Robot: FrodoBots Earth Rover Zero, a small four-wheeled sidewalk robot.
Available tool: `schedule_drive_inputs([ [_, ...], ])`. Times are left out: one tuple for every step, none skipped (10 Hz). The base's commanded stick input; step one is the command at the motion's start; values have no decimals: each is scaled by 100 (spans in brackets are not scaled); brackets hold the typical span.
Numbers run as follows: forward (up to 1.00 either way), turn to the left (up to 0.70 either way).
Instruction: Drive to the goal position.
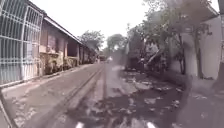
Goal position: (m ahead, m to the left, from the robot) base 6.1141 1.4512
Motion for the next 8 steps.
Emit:
schedule_drive_inputs([
  [100,19],
  [100,38],
  [100,21],
  [100,1],
  [100,0],
  [100,0],
  [100,0],
  [100,0],
])
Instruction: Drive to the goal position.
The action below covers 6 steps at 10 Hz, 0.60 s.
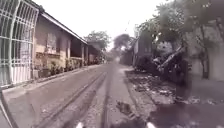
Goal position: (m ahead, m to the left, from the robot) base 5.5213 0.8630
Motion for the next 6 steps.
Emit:
schedule_drive_inputs([
  [100,0],
  [100,0],
  [100,0],
  [100,0],
  [100,0],
  [100,0],
])
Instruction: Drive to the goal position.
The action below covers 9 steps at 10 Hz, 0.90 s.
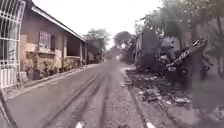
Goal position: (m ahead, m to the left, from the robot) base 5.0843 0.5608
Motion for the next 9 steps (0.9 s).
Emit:
schedule_drive_inputs([
  [100,0],
  [100,22],
  [100,40],
  [100,32],
  [100,7],
  [100,0],
  [100,0],
  [100,0],
  [100,0],
])
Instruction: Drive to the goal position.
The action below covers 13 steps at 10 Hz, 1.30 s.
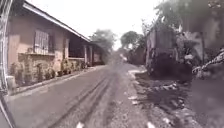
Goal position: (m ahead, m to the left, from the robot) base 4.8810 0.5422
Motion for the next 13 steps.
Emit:
schedule_drive_inputs([
  [100,0],
  [100,0],
  [100,0],
  [100,0],
  [100,0],
  [100,0],
  [100,0],
  [100,0],
  [100,0],
  [100,0],
  [100,0],
  [100,0],
  [100,0],
])
